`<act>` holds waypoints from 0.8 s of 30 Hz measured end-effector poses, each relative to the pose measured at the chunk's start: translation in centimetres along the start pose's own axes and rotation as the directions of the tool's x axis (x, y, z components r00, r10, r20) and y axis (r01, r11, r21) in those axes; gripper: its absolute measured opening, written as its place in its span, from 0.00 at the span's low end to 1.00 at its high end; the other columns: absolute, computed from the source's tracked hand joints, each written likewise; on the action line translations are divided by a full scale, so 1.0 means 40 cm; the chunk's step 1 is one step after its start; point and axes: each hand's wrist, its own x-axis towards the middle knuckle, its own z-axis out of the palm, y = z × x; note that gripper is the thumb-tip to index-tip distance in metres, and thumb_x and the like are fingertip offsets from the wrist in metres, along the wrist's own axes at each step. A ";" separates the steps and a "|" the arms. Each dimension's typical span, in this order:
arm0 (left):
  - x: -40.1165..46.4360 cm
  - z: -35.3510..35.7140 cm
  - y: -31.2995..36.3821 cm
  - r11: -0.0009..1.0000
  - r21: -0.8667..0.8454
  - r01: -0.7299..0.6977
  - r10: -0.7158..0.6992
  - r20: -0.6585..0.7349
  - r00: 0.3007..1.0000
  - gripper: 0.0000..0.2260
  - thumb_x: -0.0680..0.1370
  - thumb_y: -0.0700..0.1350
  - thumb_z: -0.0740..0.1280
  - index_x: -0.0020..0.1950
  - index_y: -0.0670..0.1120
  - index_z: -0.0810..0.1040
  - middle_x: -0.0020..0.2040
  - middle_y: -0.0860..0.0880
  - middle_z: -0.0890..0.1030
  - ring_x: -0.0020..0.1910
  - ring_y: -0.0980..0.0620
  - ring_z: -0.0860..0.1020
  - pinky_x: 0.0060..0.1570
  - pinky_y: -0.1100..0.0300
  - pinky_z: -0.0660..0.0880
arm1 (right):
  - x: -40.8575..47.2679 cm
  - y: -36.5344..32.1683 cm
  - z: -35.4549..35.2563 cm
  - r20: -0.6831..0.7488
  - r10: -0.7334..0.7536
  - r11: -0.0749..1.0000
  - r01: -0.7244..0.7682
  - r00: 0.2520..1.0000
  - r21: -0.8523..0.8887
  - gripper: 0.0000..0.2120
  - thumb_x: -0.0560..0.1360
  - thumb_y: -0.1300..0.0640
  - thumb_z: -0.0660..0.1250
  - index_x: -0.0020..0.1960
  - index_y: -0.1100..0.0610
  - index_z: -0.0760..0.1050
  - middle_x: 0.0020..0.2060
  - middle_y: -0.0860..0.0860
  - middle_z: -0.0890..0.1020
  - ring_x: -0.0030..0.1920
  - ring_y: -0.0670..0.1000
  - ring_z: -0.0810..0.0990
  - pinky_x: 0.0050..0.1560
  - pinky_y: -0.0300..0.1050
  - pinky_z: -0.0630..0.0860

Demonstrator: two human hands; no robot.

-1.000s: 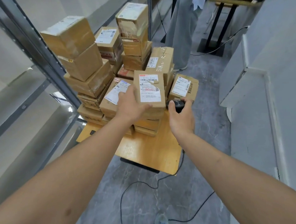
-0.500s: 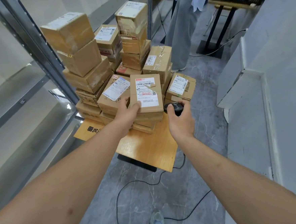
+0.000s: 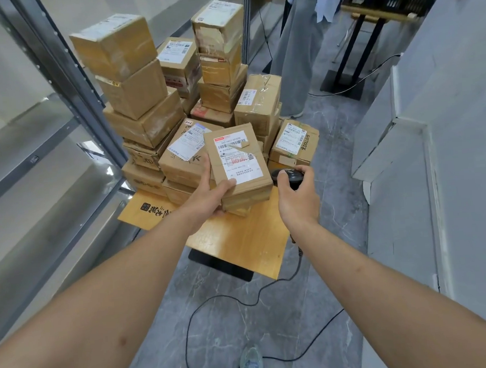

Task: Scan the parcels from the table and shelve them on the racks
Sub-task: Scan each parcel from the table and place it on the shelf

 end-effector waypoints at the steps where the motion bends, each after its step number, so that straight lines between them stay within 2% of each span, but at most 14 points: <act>1: -0.004 0.001 -0.003 0.999 0.020 -0.033 0.032 0.017 0.999 0.44 0.83 0.54 0.69 0.77 0.77 0.36 0.72 0.59 0.72 0.60 0.50 0.80 0.50 0.51 0.83 | -0.002 0.002 -0.002 0.002 0.010 1.000 -0.010 1.000 0.006 0.14 0.83 0.40 0.63 0.66 0.40 0.67 0.48 0.42 0.79 0.45 0.46 0.80 0.51 0.55 0.82; 5: -0.034 -0.004 0.002 0.983 0.112 -0.146 0.137 0.082 0.987 0.44 0.83 0.54 0.68 0.75 0.79 0.33 0.76 0.62 0.68 0.68 0.52 0.76 0.63 0.43 0.79 | -0.014 0.007 -0.010 0.001 0.035 0.999 -0.035 0.999 0.022 0.13 0.83 0.41 0.62 0.66 0.41 0.67 0.48 0.43 0.79 0.45 0.47 0.80 0.48 0.53 0.81; 8: -0.061 -0.024 0.000 0.962 0.178 -0.206 0.183 0.133 0.974 0.41 0.83 0.57 0.67 0.70 0.84 0.34 0.71 0.71 0.69 0.68 0.56 0.76 0.63 0.41 0.79 | -0.033 0.003 -0.011 -0.002 0.022 0.999 -0.022 1.000 0.026 0.14 0.83 0.41 0.62 0.67 0.41 0.67 0.48 0.42 0.78 0.45 0.46 0.79 0.43 0.49 0.77; 10: -0.080 -0.044 0.001 0.942 0.221 -0.254 0.222 0.160 0.962 0.39 0.82 0.60 0.68 0.70 0.85 0.38 0.73 0.72 0.67 0.72 0.56 0.74 0.68 0.39 0.76 | -0.051 -0.009 -0.010 -0.006 -0.010 0.999 0.010 1.000 0.036 0.14 0.83 0.41 0.62 0.67 0.41 0.67 0.48 0.41 0.78 0.45 0.45 0.78 0.41 0.47 0.73; 12: -0.113 -0.069 0.006 0.911 0.269 -0.312 0.272 0.176 0.946 0.38 0.82 0.61 0.67 0.74 0.82 0.39 0.74 0.77 0.61 0.75 0.57 0.70 0.75 0.43 0.70 | -0.071 -0.025 -0.004 -0.017 -0.043 0.998 0.044 0.999 0.046 0.15 0.83 0.41 0.62 0.68 0.41 0.67 0.48 0.39 0.77 0.46 0.43 0.77 0.41 0.46 0.71; 14: -0.151 -0.100 0.010 0.889 0.305 -0.340 0.310 0.145 0.940 0.37 0.83 0.60 0.65 0.75 0.81 0.39 0.74 0.76 0.61 0.71 0.64 0.73 0.75 0.49 0.70 | -0.094 -0.047 0.004 -0.031 -0.070 0.996 0.071 0.997 0.062 0.14 0.82 0.41 0.62 0.67 0.40 0.68 0.48 0.39 0.78 0.46 0.43 0.77 0.44 0.49 0.73; 18: -0.232 -0.179 -0.001 0.859 0.371 -0.353 0.374 0.017 0.927 0.38 0.84 0.58 0.66 0.78 0.77 0.40 0.70 0.68 0.73 0.57 0.70 0.79 0.62 0.68 0.76 | -0.161 -0.093 0.030 -0.041 -0.135 0.985 0.139 0.990 0.099 0.13 0.82 0.42 0.62 0.66 0.37 0.68 0.49 0.38 0.78 0.48 0.45 0.78 0.50 0.52 0.76; 19: -0.253 -0.201 -0.006 0.856 0.376 -0.354 0.383 -0.003 0.924 0.38 0.83 0.58 0.66 0.79 0.76 0.40 0.72 0.65 0.73 0.58 0.69 0.79 0.62 0.67 0.76 | -0.181 -0.104 0.040 -0.039 -0.147 0.982 0.151 0.988 0.115 0.13 0.82 0.42 0.62 0.65 0.38 0.69 0.48 0.36 0.77 0.49 0.45 0.78 0.50 0.52 0.76; 22: -0.318 -0.268 -0.030 0.837 0.418 -0.352 0.417 -0.070 0.906 0.39 0.83 0.59 0.67 0.78 0.78 0.41 0.75 0.58 0.73 0.64 0.53 0.81 0.66 0.46 0.78 | -0.251 -0.138 0.082 -0.004 -0.191 0.964 0.188 0.982 0.186 0.13 0.81 0.43 0.63 0.65 0.38 0.70 0.49 0.36 0.79 0.52 0.47 0.81 0.54 0.53 0.79; 24: -0.357 -0.314 -0.052 0.819 0.469 -0.330 0.430 -0.121 0.895 0.38 0.83 0.60 0.67 0.78 0.78 0.41 0.74 0.56 0.75 0.63 0.47 0.82 0.66 0.42 0.77 | -0.302 -0.156 0.115 0.053 -0.234 0.951 0.217 0.971 0.221 0.13 0.82 0.44 0.64 0.65 0.40 0.71 0.50 0.36 0.79 0.51 0.41 0.79 0.53 0.46 0.76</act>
